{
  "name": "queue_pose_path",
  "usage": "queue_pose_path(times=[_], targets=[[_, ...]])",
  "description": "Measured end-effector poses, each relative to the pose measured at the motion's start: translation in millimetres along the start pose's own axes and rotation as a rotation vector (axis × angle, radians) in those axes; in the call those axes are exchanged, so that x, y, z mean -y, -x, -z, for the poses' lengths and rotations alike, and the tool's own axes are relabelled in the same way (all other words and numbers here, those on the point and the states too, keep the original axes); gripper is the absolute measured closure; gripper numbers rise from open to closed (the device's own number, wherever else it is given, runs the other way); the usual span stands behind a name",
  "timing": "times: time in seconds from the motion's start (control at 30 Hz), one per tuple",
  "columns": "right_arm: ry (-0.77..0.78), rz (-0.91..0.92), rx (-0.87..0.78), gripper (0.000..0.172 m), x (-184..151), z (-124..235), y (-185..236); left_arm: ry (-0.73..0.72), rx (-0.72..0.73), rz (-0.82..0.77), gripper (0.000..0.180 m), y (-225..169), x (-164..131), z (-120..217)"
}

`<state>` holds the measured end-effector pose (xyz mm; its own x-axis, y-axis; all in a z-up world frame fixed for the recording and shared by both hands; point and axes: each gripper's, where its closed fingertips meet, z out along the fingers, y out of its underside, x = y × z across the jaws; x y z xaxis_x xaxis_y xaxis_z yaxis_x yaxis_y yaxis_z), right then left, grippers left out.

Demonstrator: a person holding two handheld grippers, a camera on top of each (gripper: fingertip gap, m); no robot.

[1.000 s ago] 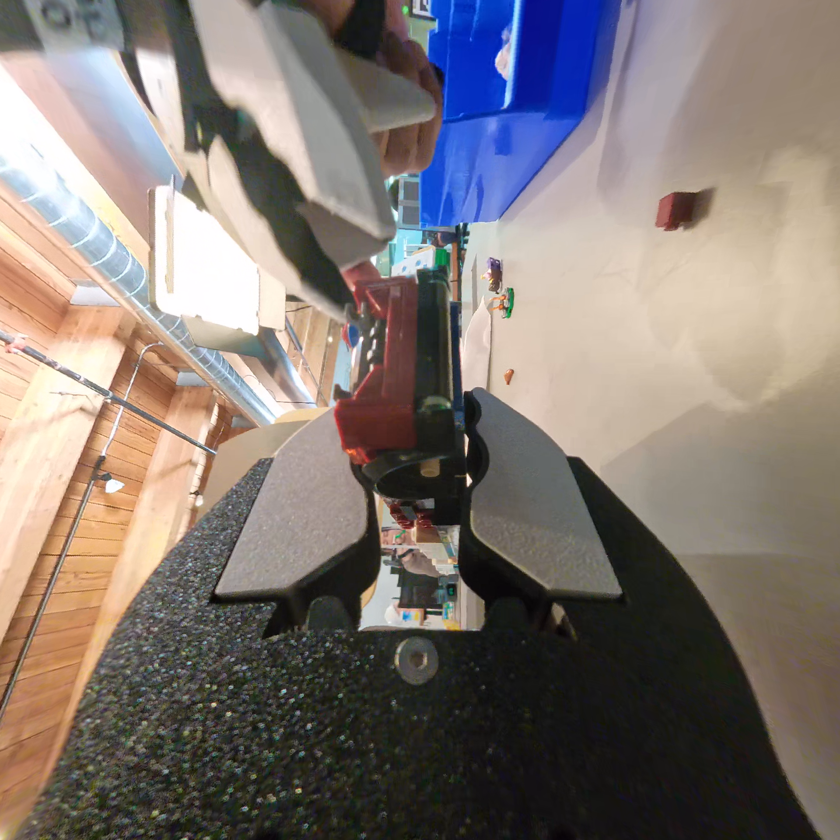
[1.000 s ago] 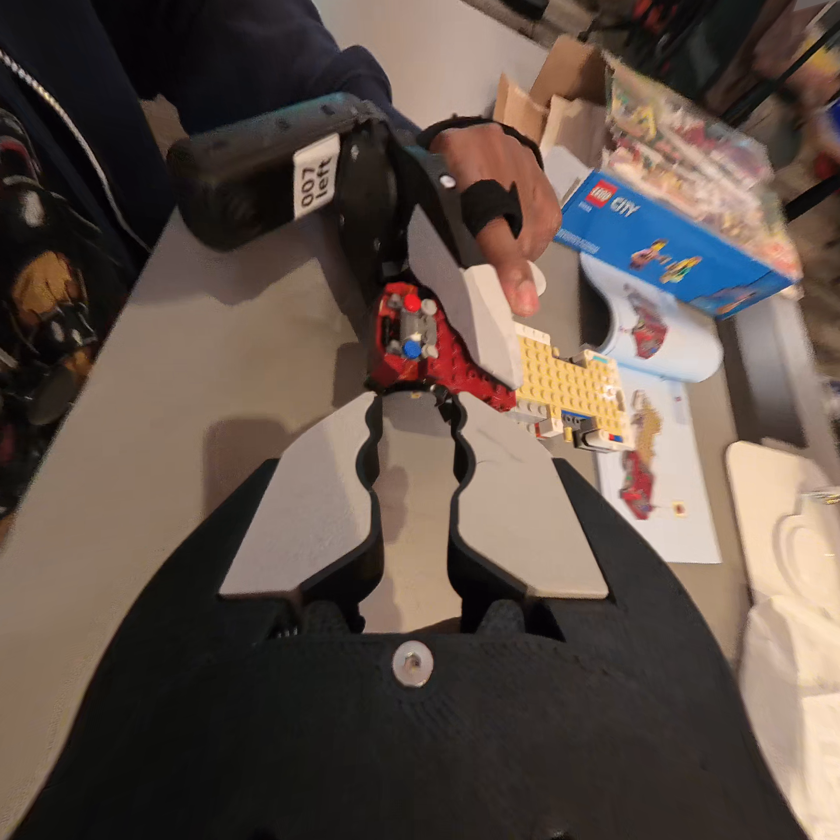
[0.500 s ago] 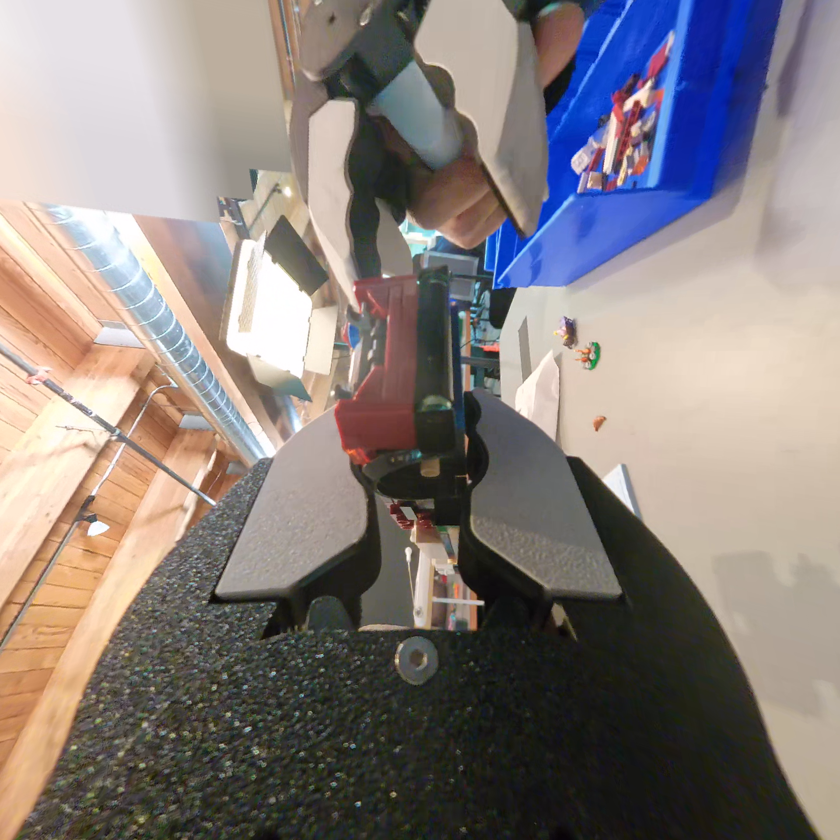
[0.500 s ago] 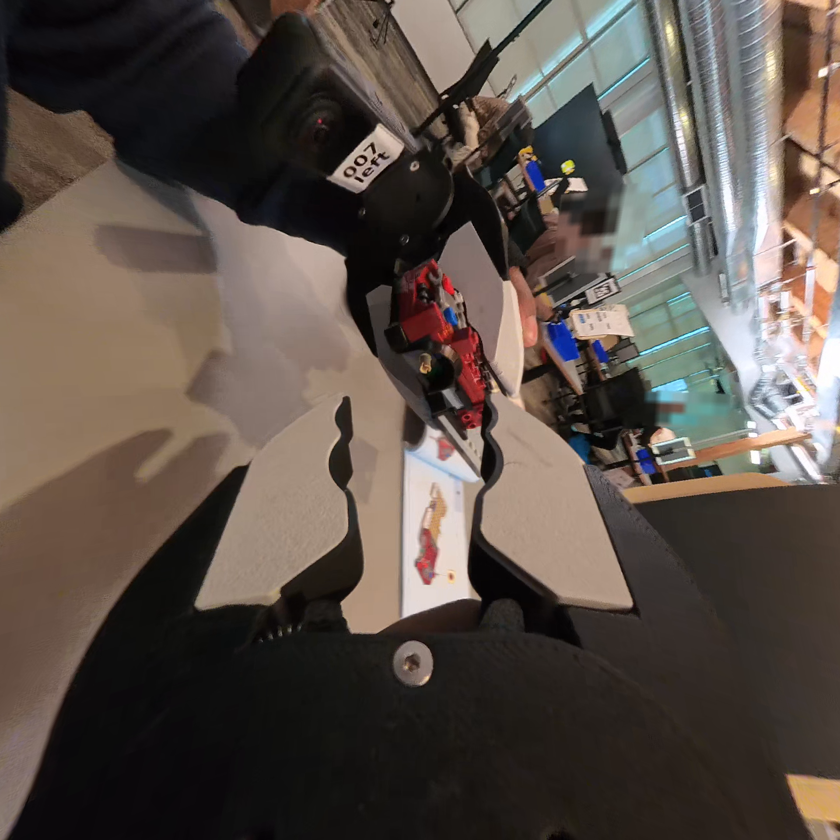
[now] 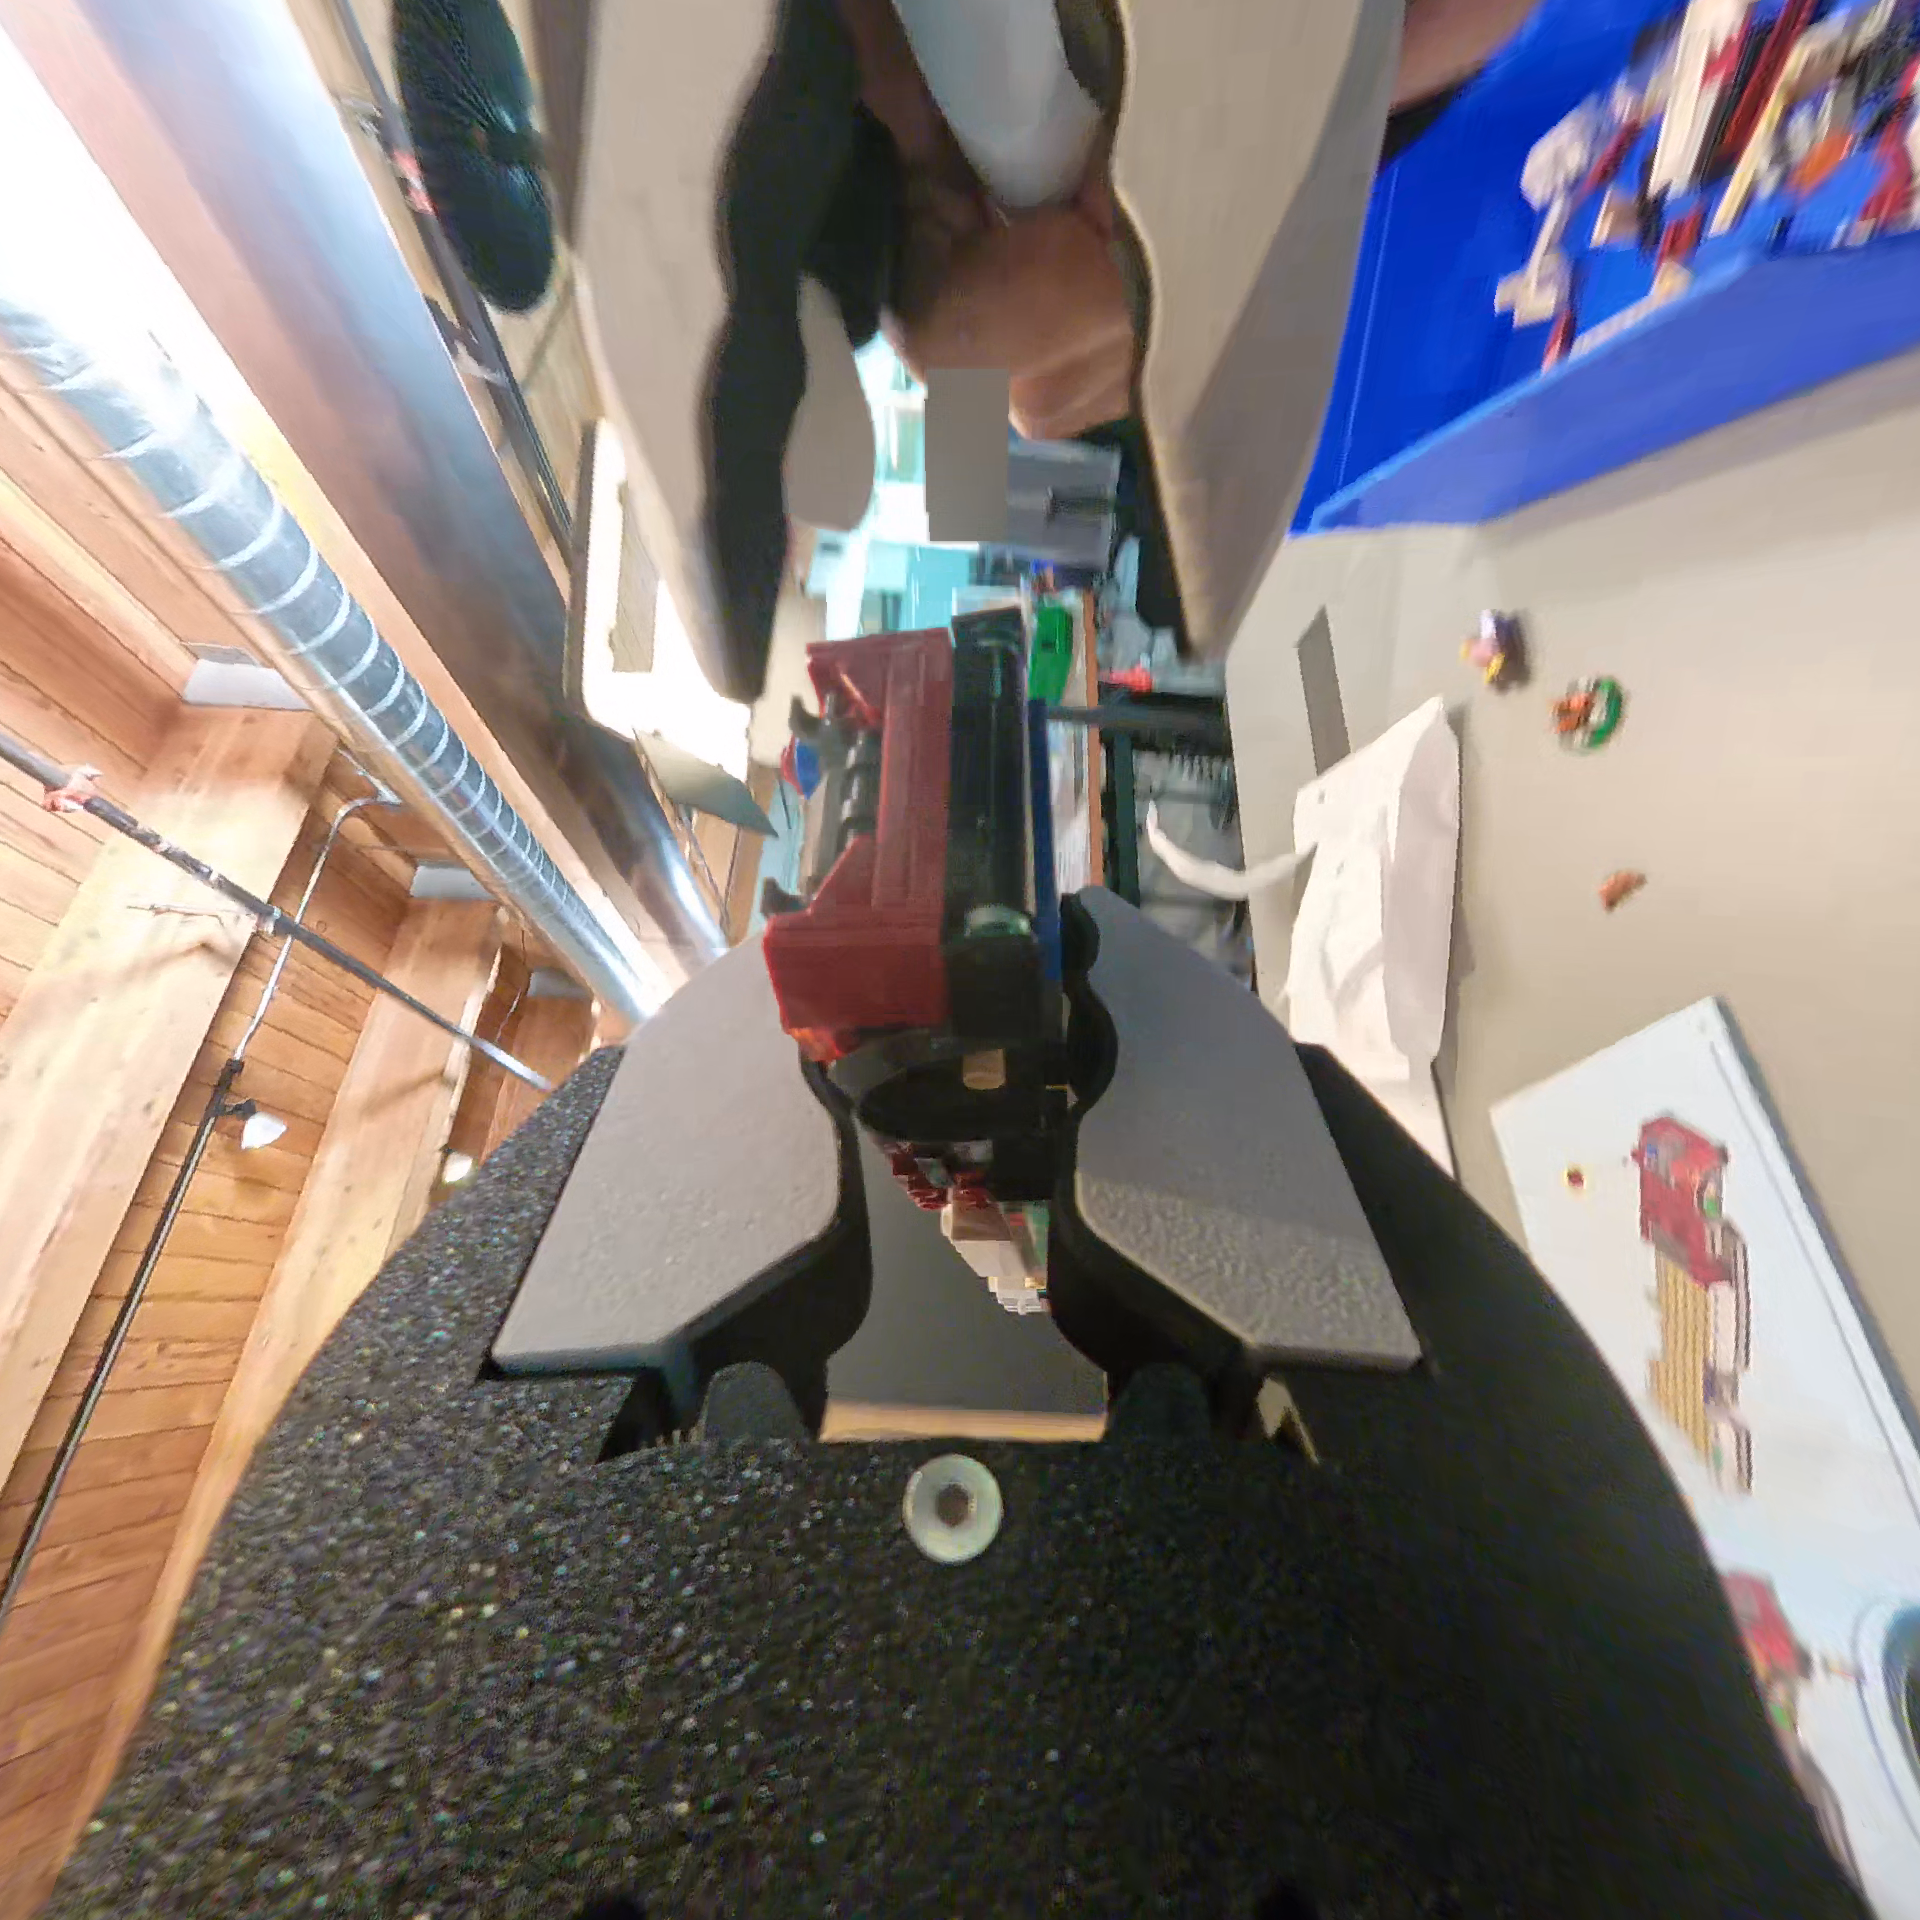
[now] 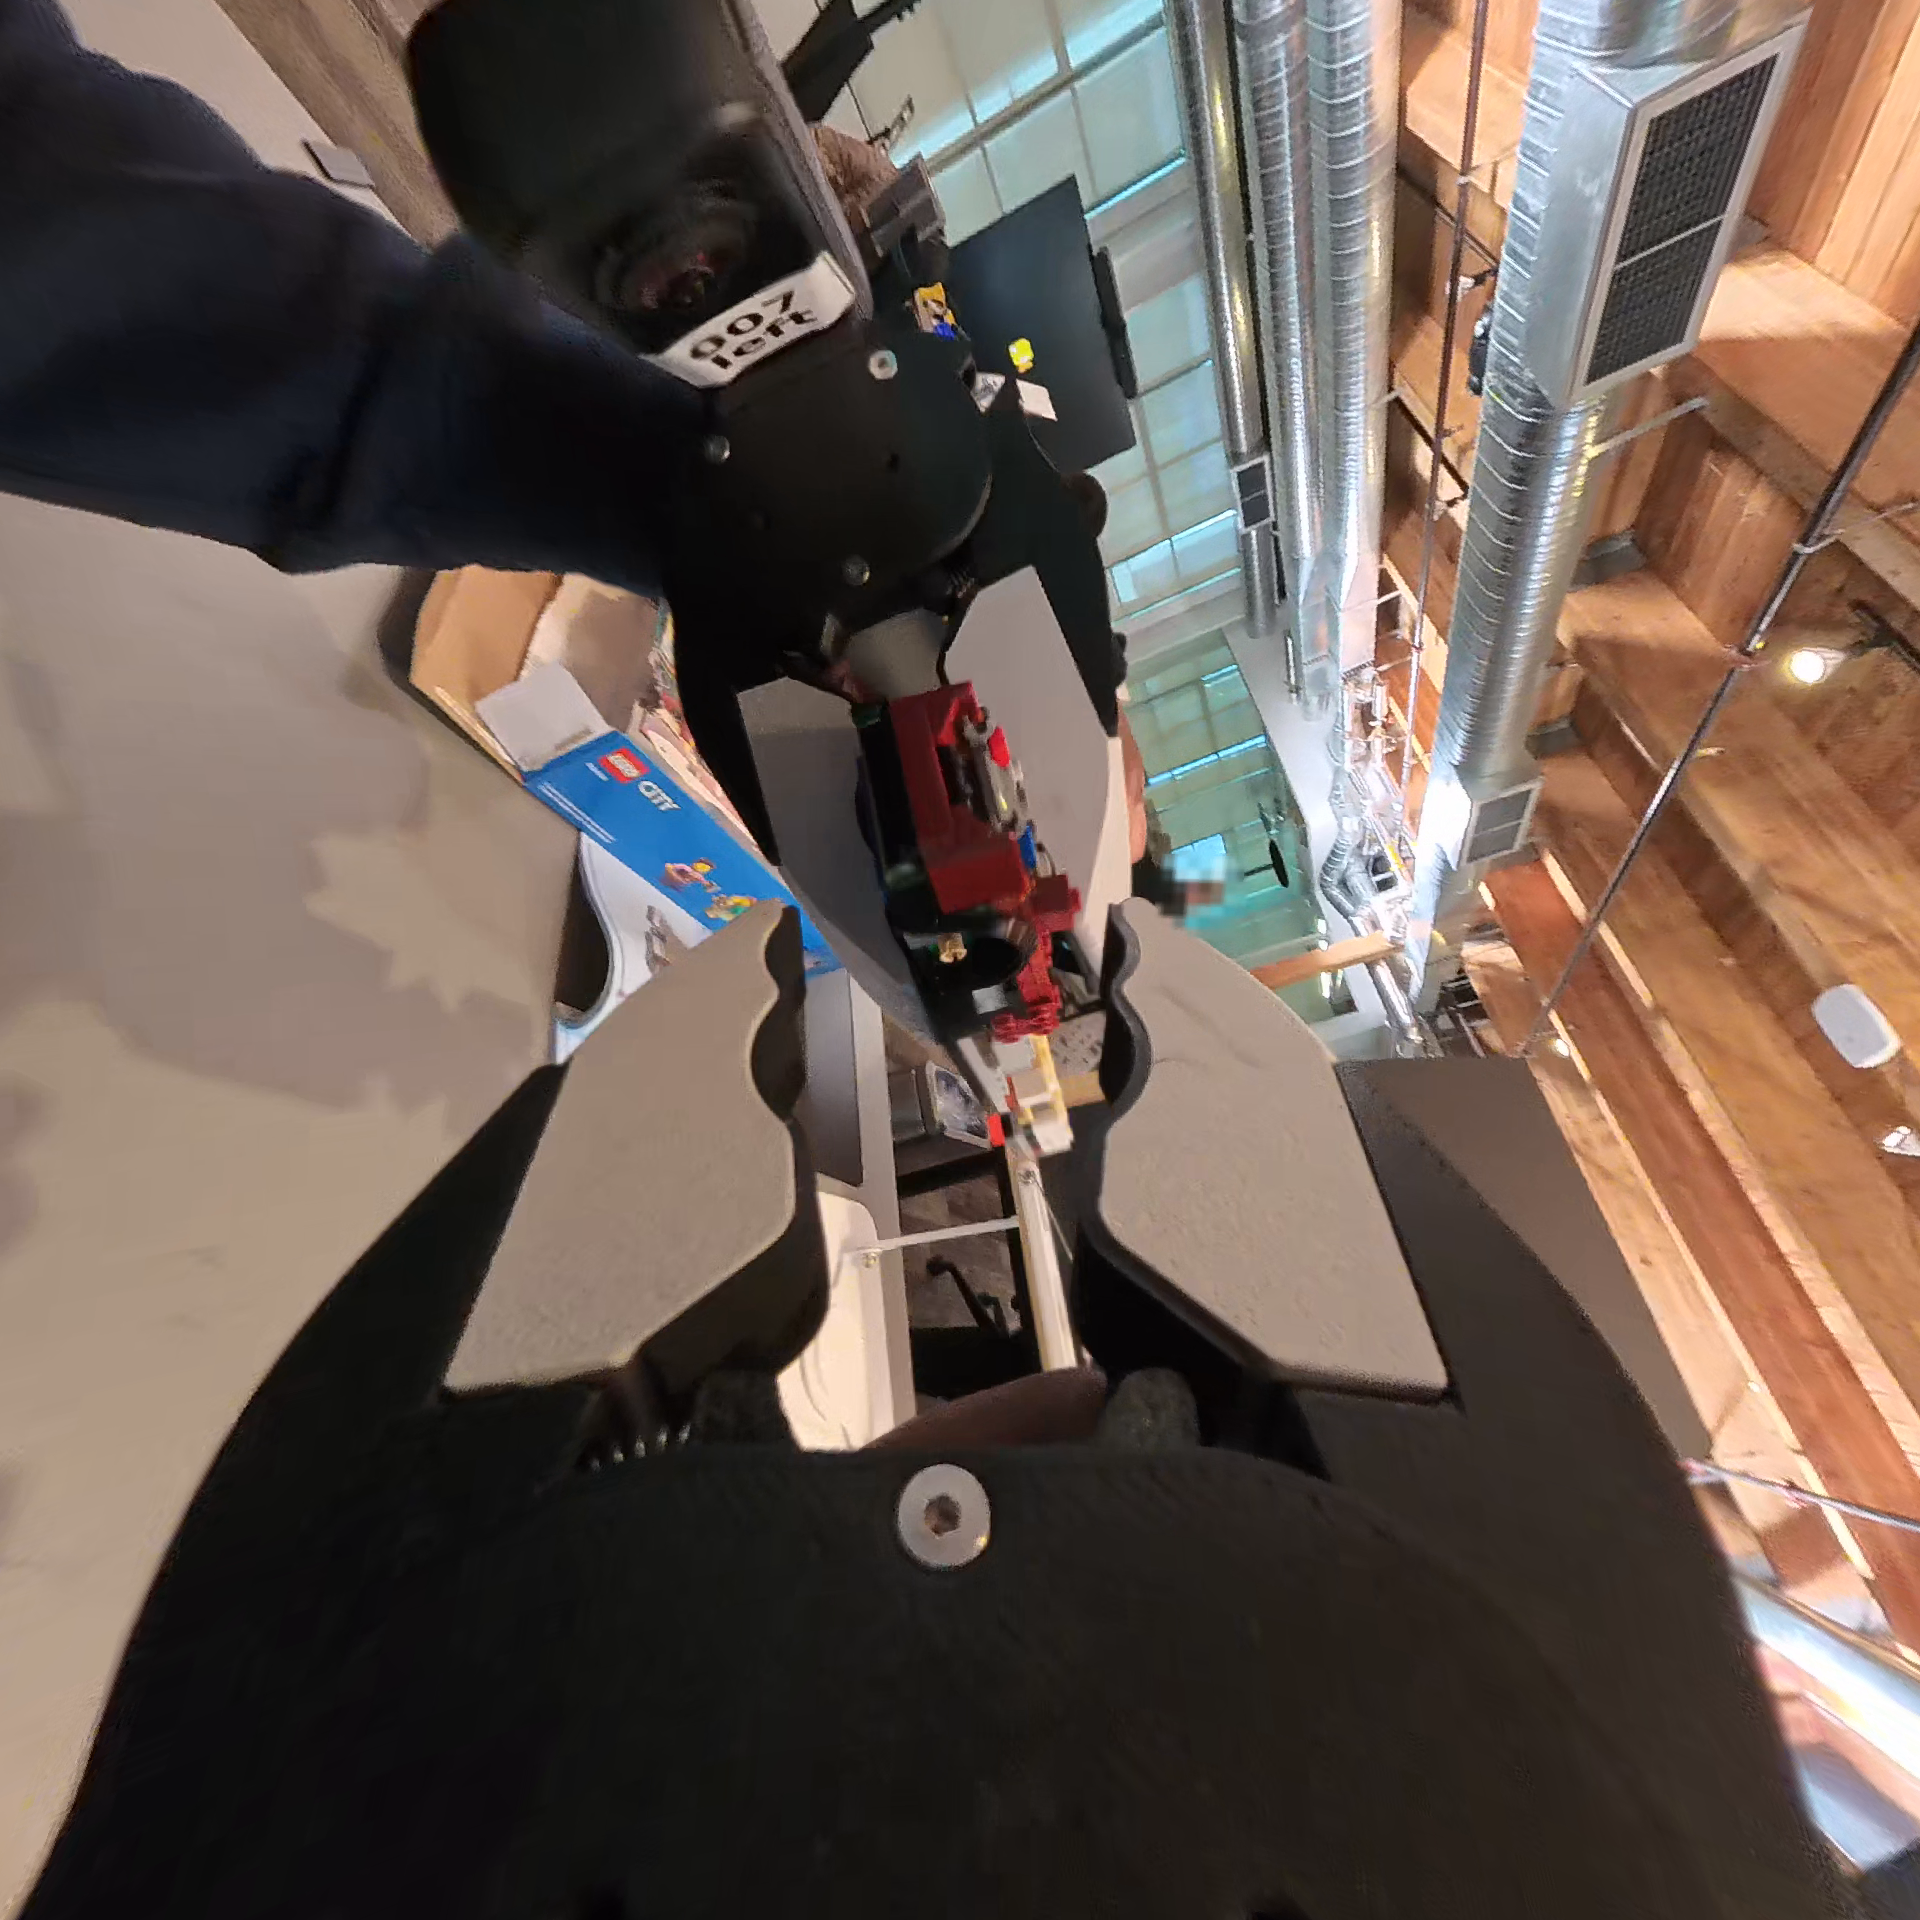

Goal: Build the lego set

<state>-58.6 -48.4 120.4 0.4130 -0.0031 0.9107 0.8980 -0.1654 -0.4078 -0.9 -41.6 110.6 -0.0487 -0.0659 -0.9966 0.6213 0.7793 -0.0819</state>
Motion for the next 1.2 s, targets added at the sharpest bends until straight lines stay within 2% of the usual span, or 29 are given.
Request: queue_pose_path(times=[0.17, 0.5, 0.8, 1.0, 1.2], targets=[[0.093, 0.042, -0.032, 0.112, -14.2, -3.9, -3.8, 0.186, 0.010, -0.066, 0.143, 0.8, -22.0, -2.9], [0.220, 0.127, -0.070, 0.115, -37.2, -16.1, 0.6, 0.352, -0.024, -0.179, 0.143, -4.2, -35.2, -2.3], [0.244, 0.143, -0.075, 0.119, -42.9, -19.8, 2.4, 0.352, -0.053, -0.206, 0.143, -10.3, -31.5, -3.5], [0.231, 0.173, -0.093, 0.132, -40.7, -19.2, 1.6, 0.342, -0.062, -0.203, 0.143, -11.6, -28.8, -2.9], [0.225, 0.192, -0.087, 0.133, -40.6, -18.6, 3.2, 0.328, -0.073, -0.182, 0.143, -13.4, -27.8, -3.4]])
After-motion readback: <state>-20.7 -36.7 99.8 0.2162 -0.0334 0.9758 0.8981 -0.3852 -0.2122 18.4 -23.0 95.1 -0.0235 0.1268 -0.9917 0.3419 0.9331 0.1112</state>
